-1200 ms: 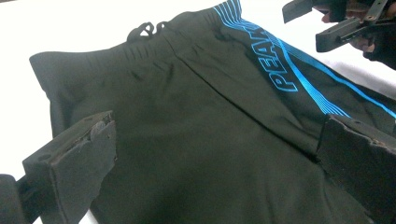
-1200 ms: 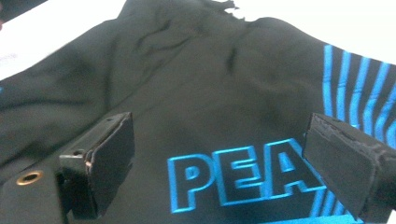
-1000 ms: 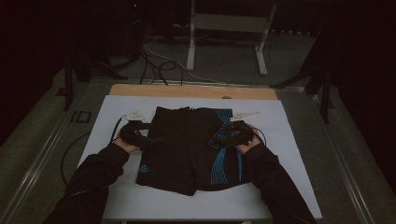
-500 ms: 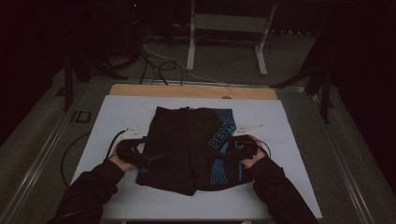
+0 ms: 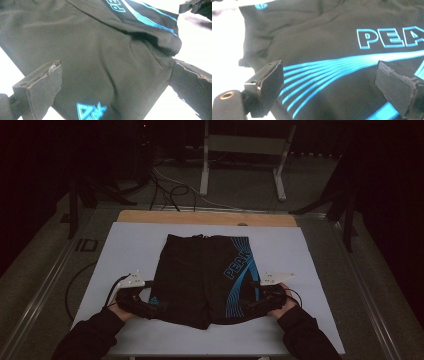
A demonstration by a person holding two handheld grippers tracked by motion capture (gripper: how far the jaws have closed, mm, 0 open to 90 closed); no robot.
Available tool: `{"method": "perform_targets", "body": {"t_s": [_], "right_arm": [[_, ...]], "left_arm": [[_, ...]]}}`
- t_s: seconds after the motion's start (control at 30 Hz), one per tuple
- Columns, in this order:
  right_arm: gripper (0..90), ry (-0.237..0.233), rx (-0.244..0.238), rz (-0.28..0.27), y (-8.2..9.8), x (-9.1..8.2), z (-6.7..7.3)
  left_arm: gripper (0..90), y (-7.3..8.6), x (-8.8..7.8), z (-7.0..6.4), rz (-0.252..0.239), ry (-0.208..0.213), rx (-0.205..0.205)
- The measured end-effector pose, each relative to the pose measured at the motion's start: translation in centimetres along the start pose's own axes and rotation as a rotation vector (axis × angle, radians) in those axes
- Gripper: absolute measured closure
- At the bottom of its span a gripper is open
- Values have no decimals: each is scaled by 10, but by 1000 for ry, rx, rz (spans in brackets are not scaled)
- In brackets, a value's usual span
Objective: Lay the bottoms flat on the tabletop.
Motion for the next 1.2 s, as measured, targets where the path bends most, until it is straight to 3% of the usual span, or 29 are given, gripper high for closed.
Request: {"method": "perform_targets", "body": {"t_s": [0.27, 0.4, 0.5, 0.73, 0.93, 1.2], "right_arm": [[90, 22, -14, 31, 19, -17, 7], [90, 56, -29, 53, 31, -24, 7], [90, 51, -6, 49, 36, -30, 7], [91, 100, 12, 51, 48, -46, 2], [91, 101, 55, 54, 57, -48, 0], [91, 98, 27, 49, 53, -41, -1]], "left_arm": [[1, 20, -15, -10, 12, 4, 20], [1, 26, -24, -7, 11, -18, 24], [1, 31, -29, -3, 15, -36, 25], [1, 39, -35, 4, 6, -46, 2], [1, 41, -37, 4, -7, -45, -7], [1, 41, -36, 5, -11, -43, -12]]}}
Point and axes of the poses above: each handheld gripper's, and its own axes: x roughly forward along the jaws, y roughly out of its underside, z roughly to its left, the point moved 9 cm from there along x, roughly forward along the jaws, and after that the axes turned 6 degrees about -y, right-handed, at the moved point
